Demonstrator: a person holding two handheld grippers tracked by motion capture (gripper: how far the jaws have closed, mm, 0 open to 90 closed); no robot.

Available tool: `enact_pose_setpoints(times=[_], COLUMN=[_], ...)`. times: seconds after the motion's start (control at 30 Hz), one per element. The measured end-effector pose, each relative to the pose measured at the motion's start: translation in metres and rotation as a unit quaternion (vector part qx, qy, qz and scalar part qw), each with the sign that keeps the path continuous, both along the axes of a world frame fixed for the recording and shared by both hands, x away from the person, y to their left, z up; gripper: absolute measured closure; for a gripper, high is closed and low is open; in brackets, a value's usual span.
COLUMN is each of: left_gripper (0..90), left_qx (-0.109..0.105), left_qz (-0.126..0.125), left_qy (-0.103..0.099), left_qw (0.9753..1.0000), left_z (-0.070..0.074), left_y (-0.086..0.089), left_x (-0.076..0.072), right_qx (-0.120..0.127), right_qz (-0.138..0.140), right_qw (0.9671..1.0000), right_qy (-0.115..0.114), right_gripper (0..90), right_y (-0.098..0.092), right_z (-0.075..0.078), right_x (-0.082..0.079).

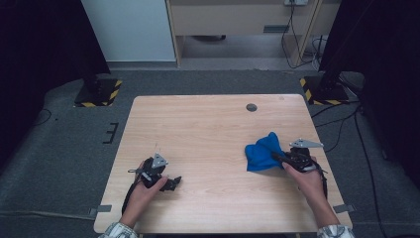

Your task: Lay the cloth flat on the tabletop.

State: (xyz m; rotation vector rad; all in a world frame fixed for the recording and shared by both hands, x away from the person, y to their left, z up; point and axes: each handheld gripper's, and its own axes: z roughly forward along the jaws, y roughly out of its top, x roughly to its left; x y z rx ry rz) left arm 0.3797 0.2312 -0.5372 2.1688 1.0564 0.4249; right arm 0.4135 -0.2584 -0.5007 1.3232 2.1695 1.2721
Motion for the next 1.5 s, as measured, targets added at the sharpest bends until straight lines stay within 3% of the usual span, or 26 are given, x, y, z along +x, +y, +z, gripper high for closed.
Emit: enact_pose_setpoints(times=[0.3, 0.47, 0.97, 1.13, 1.5], left_gripper=[0.0, 0.0, 0.0, 0.0, 0.0], left_qx=[0.000, 0.000, 0.000, 0.000, 0.000], left_qz=[0.000, 0.000, -0.001, -0.001, -0.001], left_qy=[0.000, 0.000, 0.000, 0.000, 0.000], left_qw=[1.0000, 1.0000, 1.0000, 1.0000, 1.0000], left_z=[0.000, 0.000, 0.000, 0.000, 0.000], left_y=[0.000, 0.000, 0.000, 0.000, 0.000], left_x=[0.000, 0.000, 0.000, 0.000, 0.000], right_qx=[0.030, 0.046, 0.026, 0.015, -0.017], right_qz=[0.029, 0.049, 0.079, 0.083, 0.096], right_qw=[0.9990, 0.9976, 0.9960, 0.9959, 0.9951], right_qy=[-0.015, -0.020, -0.032, -0.032, -0.013], right_gripper=[73.6, 73.4, 72.4, 71.9, 70.0], right_y=[0.036, 0.069, 0.128, 0.144, 0.174], right_z=[0.019, 0.032, 0.057, 0.057, 0.033], right_x=[-0.004, -0.001, 0.006, 0.006, 0.005])
